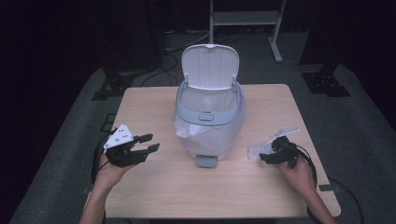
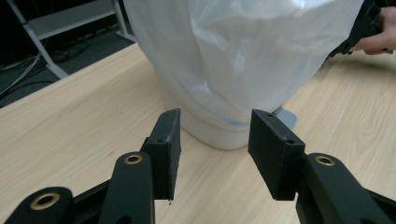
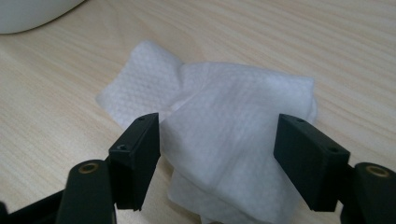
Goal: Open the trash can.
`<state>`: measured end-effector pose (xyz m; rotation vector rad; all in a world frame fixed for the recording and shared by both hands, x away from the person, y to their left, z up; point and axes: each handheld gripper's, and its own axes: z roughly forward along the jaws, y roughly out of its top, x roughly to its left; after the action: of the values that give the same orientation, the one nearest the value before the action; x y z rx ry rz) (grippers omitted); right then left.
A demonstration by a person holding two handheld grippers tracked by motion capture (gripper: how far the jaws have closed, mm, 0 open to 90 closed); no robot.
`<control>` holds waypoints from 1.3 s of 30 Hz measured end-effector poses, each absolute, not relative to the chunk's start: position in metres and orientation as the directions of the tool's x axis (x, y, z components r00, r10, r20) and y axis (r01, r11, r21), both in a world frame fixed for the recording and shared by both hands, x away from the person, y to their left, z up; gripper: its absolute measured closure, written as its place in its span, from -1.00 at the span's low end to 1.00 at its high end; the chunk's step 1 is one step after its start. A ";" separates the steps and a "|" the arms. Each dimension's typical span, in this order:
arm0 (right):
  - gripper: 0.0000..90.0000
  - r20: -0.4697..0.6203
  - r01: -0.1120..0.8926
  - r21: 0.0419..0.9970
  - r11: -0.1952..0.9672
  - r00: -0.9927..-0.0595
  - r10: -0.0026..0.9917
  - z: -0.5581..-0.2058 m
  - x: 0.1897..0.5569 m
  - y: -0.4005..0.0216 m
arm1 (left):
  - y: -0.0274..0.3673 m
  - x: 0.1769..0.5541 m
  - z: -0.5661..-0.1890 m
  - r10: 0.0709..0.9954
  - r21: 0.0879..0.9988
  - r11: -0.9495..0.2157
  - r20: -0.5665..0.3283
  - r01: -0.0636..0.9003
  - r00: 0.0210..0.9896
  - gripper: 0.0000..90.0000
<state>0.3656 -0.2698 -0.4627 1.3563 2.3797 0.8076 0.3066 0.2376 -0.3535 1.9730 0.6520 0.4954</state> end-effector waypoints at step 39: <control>0.85 0.152 0.697 0.651 0.301 -0.509 0.847 -0.455 0.347 -0.285 | 0.234 0.315 -0.428 0.643 0.882 -0.394 0.063 0.260 0.763 -0.18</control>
<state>0.3467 -0.2848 -0.4550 1.4194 2.3478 1.0004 0.3148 0.2343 -0.4285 1.9813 0.6810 0.4936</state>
